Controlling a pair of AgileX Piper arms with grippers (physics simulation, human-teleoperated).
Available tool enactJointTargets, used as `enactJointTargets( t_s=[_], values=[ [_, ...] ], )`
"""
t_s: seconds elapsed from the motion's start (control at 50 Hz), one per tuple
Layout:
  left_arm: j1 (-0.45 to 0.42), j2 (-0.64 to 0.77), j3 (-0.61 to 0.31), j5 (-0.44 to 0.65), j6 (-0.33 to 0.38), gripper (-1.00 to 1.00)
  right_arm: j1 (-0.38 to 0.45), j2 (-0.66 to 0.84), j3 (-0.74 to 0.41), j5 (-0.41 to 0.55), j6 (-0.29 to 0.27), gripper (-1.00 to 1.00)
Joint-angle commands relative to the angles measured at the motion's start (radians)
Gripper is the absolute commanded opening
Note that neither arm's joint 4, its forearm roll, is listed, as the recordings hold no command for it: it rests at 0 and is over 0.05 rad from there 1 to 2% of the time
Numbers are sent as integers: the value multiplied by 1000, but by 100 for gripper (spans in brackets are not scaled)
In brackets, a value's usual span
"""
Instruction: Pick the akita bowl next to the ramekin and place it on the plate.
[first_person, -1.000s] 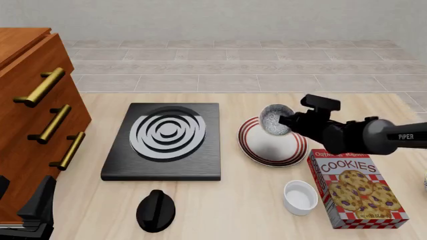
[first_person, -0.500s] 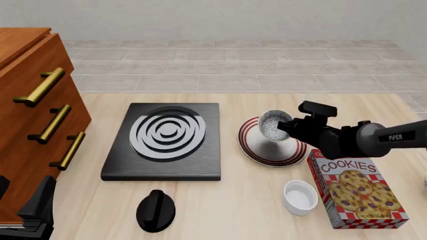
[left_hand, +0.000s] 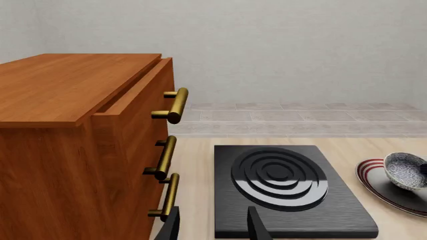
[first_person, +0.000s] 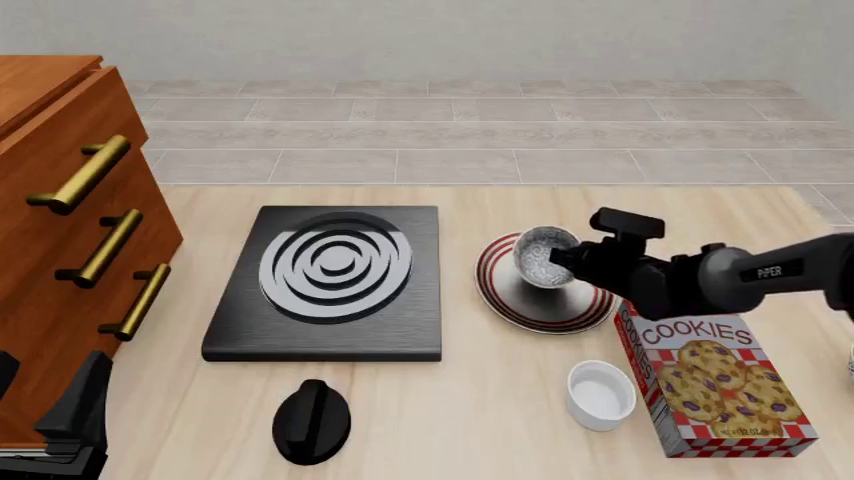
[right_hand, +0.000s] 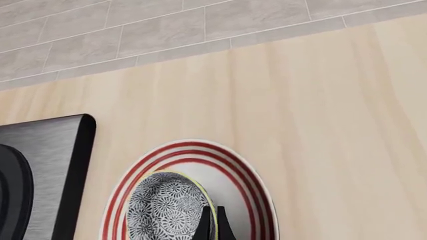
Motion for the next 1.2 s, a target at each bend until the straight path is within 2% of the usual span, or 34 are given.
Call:
enactJointTargets(
  t_s=[0.02, 0.46, 0.48, 1.2],
  values=[
    [0, 0, 0, 0, 0, 100, -1, 27, -23, -1, 2, -100],
    [0, 0, 0, 0, 0, 100, 17, 64, -25, -15, -1, -100],
    [0, 0, 0, 0, 0, 100, 17, 61, -26, -10, -4, 100],
    [0, 0, 0, 0, 0, 100, 13, -46, 25, 22, -14, 100]
  ],
)
